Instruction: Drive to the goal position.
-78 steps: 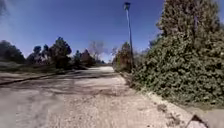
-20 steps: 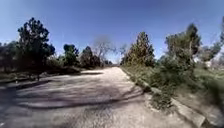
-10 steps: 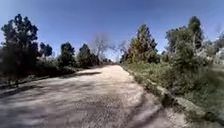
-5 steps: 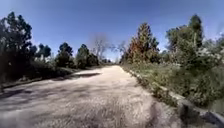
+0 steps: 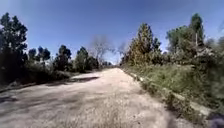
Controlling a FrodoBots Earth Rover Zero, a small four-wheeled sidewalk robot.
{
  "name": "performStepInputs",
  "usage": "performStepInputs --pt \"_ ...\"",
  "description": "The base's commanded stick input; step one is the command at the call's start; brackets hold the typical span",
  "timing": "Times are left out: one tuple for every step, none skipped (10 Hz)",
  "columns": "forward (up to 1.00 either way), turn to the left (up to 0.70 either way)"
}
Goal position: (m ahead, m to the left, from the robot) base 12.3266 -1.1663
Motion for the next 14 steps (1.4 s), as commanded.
performStepInputs --pt "1.0 0.0" --pt "1.0 0.0" --pt "1.0 0.0" --pt "1.0 0.0" --pt "1.0 0.0" --pt "1.0 0.0" --pt "1.0 0.0" --pt "1.0 0.0" --pt "1.0 0.0" --pt "1.0 0.0" --pt "1.0 0.0" --pt "1.0 0.0" --pt "1.0 0.0" --pt "1.0 0.0"
